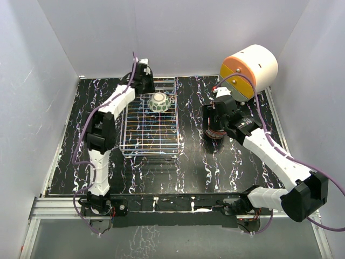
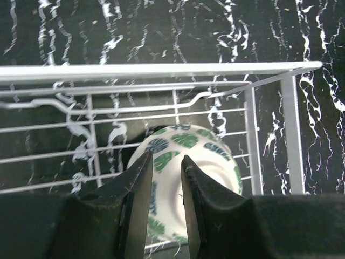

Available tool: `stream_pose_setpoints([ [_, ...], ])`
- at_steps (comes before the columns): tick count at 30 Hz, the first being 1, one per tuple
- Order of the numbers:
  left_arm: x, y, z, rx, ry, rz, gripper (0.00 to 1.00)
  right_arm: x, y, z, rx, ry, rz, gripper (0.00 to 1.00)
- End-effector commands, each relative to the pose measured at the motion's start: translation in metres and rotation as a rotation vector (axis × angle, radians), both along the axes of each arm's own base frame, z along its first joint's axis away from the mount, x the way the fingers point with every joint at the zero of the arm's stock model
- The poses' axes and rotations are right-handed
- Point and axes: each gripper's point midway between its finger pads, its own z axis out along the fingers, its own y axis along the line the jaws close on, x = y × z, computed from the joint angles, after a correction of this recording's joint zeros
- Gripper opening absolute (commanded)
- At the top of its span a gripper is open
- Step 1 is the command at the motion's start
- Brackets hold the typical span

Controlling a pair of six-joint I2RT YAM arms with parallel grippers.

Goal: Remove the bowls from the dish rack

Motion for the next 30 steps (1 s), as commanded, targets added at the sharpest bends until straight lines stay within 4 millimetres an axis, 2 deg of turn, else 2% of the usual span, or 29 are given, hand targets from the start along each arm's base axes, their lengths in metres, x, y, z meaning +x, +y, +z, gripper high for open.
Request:
stream_pose_setpoints([
  [1, -0.021, 0.007, 0.048, -0.074, -0.031, -0.014, 0.28, 0.012, 0.012, 0.016, 0.065, -0.061, 0.012, 0.66],
  [4, -0.026, 0.015, 0.047, -0.043, -0.035, -0.009, 0.36, 0.011, 0.015, 0.015, 0.076, -0.053, 0.024, 0.66],
  [10, -0.039, 0.016, 0.056, -0.055, -0.071, -0.016, 0.71, 0.011, 0.017, 0.014, 0.082, -0.051, 0.028, 0.66],
  [12, -0.044, 0.011, 0.06, -0.048, -0.099, -0.034, 0.79, 0.011, 0.017, 0.013, 0.084, -0.048, 0.029, 0.66],
  [18, -0.049, -0.008, 0.053, 0.036, -0.15, -0.07, 0.84, 0.01, 0.02, 0.013, 0.095, -0.043, 0.038, 0.66],
  [24, -0.05, -0.028, 0.044, 0.155, -0.159, -0.103, 0.85, 0.008, 0.018, 0.013, 0.093, -0.047, 0.033, 0.66],
  [30, -0.045, -0.027, 0.025, 0.236, -0.135, -0.095, 0.85, 0.007, 0.014, 0.016, 0.083, -0.053, 0.022, 0.66],
])
